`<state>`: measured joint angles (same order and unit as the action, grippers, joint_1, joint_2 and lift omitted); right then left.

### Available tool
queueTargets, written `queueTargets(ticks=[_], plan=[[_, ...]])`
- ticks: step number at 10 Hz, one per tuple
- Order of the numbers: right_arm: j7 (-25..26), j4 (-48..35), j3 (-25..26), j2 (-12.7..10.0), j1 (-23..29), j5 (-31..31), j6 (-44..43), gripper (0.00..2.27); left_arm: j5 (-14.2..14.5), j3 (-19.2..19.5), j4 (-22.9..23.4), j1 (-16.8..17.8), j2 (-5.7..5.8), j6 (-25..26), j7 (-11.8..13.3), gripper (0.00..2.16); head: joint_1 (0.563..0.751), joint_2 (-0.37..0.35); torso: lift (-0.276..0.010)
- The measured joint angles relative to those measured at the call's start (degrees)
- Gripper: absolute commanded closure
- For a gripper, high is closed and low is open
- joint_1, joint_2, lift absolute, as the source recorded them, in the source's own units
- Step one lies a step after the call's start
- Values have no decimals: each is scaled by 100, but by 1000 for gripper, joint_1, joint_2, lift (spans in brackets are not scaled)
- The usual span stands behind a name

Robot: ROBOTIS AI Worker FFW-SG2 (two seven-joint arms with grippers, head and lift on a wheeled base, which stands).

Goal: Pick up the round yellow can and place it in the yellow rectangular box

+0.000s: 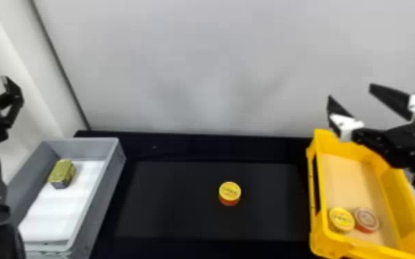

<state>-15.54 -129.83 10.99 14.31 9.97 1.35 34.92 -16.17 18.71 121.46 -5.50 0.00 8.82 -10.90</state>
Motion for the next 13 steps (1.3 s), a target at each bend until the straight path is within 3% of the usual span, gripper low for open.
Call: queueTargets(ticks=[5, 13], plan=[[-56, 327, -831, -15, 152, -284, 758, 231, 0, -9, -25, 6, 0, 6, 0, 98, 694, 14, -60], [-542, 2018, -1415, 11, 73, -26, 571, 219, 9, 12, -27, 10, 0, -12, 0, 98, 694, 14, -60]])
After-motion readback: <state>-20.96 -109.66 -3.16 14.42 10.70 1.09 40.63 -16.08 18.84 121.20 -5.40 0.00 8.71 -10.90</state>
